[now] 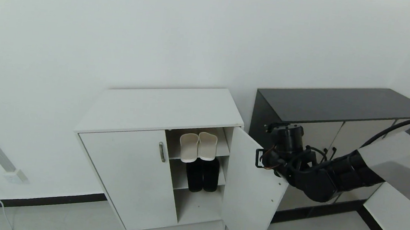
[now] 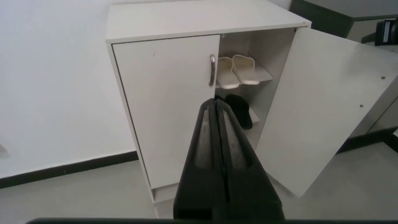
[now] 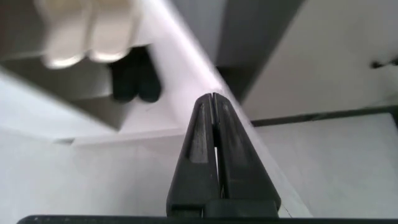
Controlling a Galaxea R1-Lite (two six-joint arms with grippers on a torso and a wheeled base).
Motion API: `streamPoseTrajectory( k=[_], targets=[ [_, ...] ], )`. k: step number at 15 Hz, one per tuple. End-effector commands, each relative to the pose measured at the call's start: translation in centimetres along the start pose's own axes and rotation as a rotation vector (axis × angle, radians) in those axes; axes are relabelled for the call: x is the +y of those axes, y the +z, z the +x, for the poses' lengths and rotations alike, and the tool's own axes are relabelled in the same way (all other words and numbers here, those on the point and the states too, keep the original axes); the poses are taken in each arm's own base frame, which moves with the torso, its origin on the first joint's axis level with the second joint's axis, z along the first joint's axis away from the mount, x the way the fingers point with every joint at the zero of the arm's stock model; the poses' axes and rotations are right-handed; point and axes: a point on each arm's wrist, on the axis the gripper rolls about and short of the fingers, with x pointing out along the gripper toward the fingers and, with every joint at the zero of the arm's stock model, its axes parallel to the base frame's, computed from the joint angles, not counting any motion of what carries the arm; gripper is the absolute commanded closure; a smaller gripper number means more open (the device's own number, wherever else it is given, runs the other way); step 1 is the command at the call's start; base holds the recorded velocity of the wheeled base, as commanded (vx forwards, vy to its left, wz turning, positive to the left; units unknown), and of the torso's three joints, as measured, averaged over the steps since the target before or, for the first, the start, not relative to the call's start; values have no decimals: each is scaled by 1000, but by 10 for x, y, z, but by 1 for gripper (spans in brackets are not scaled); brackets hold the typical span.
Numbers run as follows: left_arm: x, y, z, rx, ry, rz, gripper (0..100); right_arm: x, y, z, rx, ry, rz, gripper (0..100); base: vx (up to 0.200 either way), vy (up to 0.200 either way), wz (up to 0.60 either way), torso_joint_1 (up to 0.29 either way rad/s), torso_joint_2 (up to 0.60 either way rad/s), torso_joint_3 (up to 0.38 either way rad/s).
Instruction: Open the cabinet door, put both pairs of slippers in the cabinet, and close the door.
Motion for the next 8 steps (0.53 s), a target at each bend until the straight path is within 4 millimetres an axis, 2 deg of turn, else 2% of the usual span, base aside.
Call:
streamPoseTrajectory(
  k=[1,2,4,5,8],
  targets=[
    [0,0,0,0,0,0,100,18,5,-22,-22,56,-2,100,0,0,0,0,0,0],
    [0,0,0,0,0,0,100,20,9,-30,-31,68,0,100,0,0,0,0,0,0],
    [0,0,0,0,0,0,100,19,9,-34,-32,72,0,100,0,0,0,0,0,0],
    [0,0,0,0,0,0,100,17,8,-32,-27,66,-2,100,0,0,0,0,0,0],
    [0,0,0,0,0,0,100,17,-15,-11,35,42,-25,100,0,0,0,0,0,0]
  ],
)
